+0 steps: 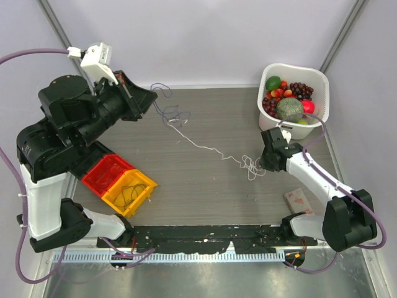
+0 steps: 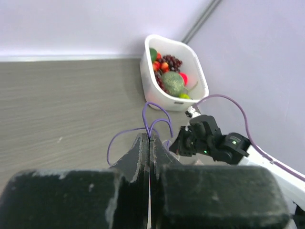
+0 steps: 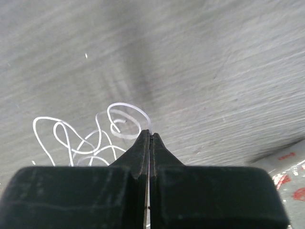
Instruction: Untangle the cables
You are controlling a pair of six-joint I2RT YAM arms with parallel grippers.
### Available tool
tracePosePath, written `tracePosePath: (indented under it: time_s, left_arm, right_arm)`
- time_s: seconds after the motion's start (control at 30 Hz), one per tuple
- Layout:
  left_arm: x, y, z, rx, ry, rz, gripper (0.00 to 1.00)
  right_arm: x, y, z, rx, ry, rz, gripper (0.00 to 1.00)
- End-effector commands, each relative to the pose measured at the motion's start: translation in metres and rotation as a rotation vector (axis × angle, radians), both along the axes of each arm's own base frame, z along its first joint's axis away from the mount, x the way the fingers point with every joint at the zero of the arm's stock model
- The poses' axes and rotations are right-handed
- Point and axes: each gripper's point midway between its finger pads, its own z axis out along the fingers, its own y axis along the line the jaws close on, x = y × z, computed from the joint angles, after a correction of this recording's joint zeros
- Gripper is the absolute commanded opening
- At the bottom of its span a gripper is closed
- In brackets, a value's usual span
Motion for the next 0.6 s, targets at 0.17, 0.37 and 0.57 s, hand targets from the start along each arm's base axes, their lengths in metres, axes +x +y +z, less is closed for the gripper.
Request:
tracePosePath:
  time_s: [0.17, 0.37, 0.57]
  left_arm:
    - [0.004, 0.095, 0.049, -0.107, -0.181, 0.409, 0.00]
    - [-0.004, 0.124, 0.063, -0.167, -0.265, 0.503, 0.00]
    - [0.016, 0.092, 0.043, -0.056, -0.199, 0.442, 0.00]
  right_arm:
    - [0.009, -0.067, 0.027, -0.206, -0.031, -0.112, 0.01]
    - [0.013, -0.075, 0.027, -0.206, -0.019, -0.122, 0.01]
    - [0.033, -0.044, 0.035, -0.076, -0.066, 0.048, 0.01]
